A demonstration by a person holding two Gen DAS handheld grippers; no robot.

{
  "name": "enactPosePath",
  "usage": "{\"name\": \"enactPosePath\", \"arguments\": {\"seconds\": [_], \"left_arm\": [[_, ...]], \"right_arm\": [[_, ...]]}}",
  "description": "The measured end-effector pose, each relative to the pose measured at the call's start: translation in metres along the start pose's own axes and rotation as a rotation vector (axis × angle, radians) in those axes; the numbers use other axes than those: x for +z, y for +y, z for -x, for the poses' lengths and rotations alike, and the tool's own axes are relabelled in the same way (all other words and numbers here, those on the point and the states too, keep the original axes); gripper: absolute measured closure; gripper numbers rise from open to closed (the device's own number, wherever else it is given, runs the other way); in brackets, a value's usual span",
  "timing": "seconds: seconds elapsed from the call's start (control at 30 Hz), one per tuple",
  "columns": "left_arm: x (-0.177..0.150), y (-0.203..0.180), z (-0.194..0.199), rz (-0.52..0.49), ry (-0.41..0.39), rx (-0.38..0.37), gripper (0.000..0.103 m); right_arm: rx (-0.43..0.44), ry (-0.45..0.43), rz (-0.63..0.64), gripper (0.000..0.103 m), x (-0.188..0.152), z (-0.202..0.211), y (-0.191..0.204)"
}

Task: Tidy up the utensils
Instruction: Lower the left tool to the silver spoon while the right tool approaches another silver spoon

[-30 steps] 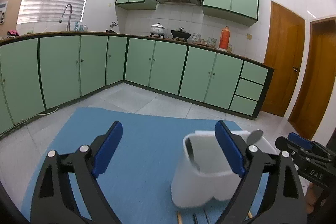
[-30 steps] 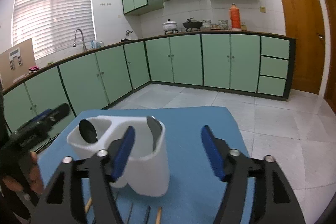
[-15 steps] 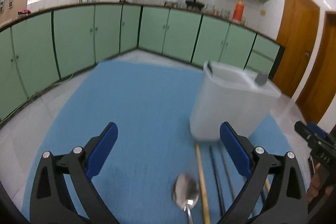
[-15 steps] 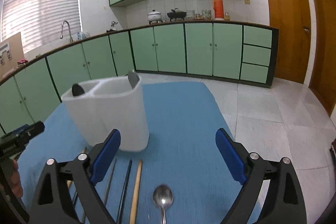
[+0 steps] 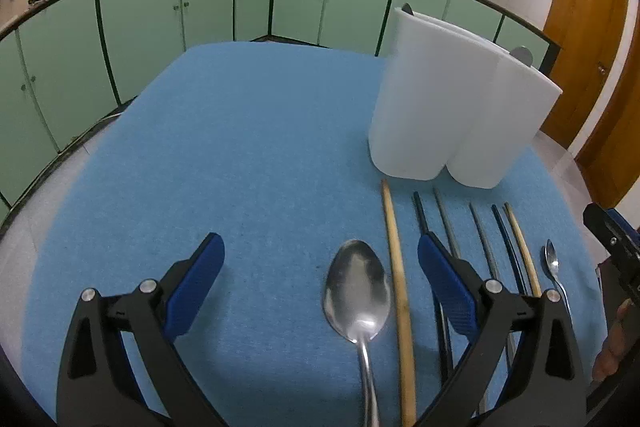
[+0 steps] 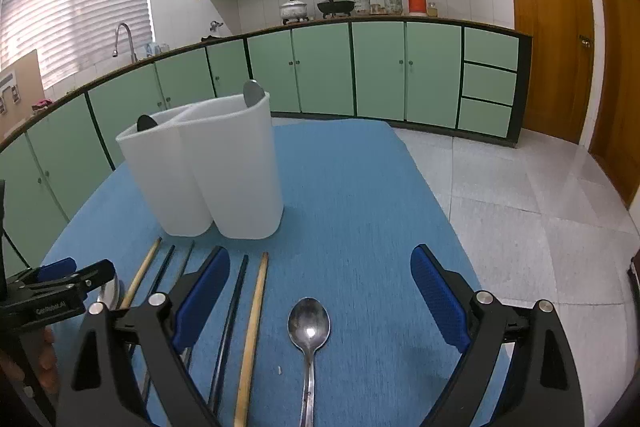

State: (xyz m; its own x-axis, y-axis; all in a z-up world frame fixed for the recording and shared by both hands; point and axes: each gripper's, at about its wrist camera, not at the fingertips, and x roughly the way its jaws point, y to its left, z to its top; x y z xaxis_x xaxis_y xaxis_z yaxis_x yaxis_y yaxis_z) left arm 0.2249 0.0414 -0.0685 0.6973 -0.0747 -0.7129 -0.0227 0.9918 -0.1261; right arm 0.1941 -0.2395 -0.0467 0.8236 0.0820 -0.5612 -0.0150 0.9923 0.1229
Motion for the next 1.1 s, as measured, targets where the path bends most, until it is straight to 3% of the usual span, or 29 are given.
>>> {"name": "enactPosePath", "arguments": {"seconds": [0.07,0.13,0.53,0.63,0.8,1.03,1.1], "left_arm": [[0.000,-0.001,-0.002,-0.006,0.008,-0.003,0.014],[0.000,-0.001,-0.005,-0.003,0.028,-0.010,0.027],[-0.008,0.003,-0.014,0.042,0.063,-0.050,0.043],[-0.008,-0.001,-0.014,0.026,0.065,-0.055,0.050],[-0.009,-0.011,-0.015,-0.008,0.080,-0.045,0.051],[-0.005,-0.017,-0.018,-0.022,0.094,-0.036,0.071],[-0.005,-0.018,-0.018,-0.028,0.092,-0.036,0.071]], "right_arm": [[0.000,0.003,0.000,0.013,-0.001,-0.001,0.000],[0.000,0.006,-0.002,0.013,-0.001,-0.002,-0.001],[0.004,0.014,-0.004,0.013,-0.003,-0.004,-0.001],[0.004,0.015,-0.005,0.013,-0.003,-0.005,-0.001],[0.003,0.016,-0.008,0.013,-0.003,-0.005,0.000],[0.003,0.017,-0.015,0.013,-0.004,-0.005,-0.003],[0.003,0.019,-0.020,0.013,-0.005,-0.005,-0.004]]}}
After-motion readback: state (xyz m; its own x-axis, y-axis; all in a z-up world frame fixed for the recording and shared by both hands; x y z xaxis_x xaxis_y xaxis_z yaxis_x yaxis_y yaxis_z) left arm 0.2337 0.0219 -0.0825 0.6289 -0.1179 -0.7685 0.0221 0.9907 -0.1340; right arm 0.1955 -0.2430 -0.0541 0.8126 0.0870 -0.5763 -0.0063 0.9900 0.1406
